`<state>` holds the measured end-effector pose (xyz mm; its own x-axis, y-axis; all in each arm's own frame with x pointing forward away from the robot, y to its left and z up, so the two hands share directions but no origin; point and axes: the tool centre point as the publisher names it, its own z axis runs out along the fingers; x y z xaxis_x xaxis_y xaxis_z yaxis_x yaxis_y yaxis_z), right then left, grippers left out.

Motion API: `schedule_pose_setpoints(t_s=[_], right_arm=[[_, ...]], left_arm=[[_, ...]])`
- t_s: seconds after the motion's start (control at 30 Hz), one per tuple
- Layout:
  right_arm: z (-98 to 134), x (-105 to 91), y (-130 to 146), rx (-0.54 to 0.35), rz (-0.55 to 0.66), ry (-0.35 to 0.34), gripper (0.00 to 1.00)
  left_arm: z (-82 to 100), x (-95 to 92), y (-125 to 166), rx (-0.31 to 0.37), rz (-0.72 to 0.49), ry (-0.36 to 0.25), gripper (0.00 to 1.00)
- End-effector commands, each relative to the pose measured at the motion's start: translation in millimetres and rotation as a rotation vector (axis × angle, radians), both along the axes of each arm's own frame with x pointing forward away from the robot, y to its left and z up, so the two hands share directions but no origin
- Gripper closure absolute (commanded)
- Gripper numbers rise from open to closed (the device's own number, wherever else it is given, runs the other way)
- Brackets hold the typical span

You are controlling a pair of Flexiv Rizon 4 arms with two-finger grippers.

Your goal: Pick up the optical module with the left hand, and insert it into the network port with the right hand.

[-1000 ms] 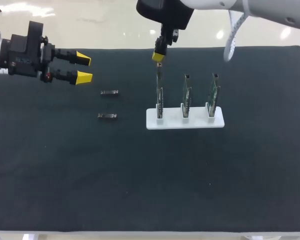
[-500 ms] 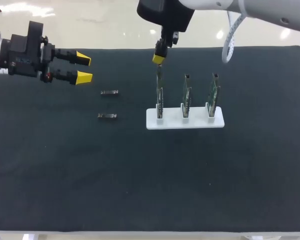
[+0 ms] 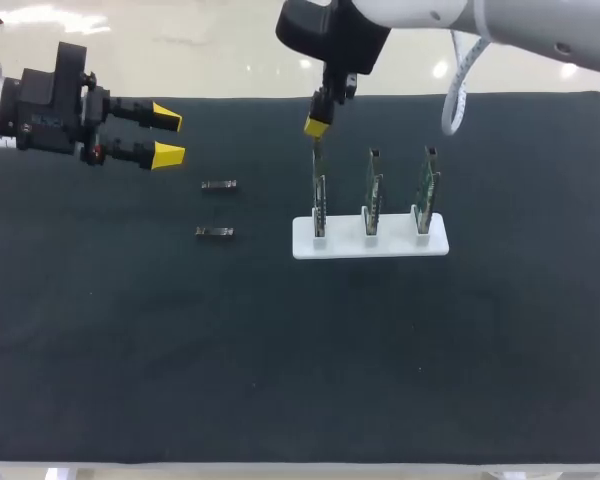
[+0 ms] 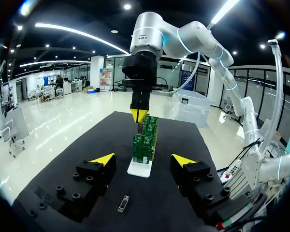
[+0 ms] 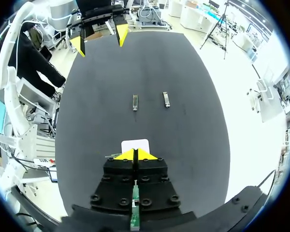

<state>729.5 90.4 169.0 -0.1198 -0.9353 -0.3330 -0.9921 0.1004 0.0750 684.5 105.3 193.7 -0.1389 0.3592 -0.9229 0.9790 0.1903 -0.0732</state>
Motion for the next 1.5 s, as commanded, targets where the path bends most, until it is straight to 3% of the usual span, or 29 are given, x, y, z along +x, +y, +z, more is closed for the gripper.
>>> schedule_pose_setpoints(t_s=[0.03,1.2,1.5], right_arm=[[-4.1,2.5,0.8,0.004,0.003,0.008,1.00],[-30.8,2.7,2.3,0.031,0.005,0.048,1.00],[-9.4,-0.2,-1.2,0.031,-0.007,0.031,1.00]], left_arm=[[-0.2,1.1,-0.6,0.003,0.000,0.001,0.00],[-0.2,1.1,-0.6,0.003,0.000,0.001,0.00],[-0.2,1.1,-0.6,0.003,0.000,0.001,0.00]])
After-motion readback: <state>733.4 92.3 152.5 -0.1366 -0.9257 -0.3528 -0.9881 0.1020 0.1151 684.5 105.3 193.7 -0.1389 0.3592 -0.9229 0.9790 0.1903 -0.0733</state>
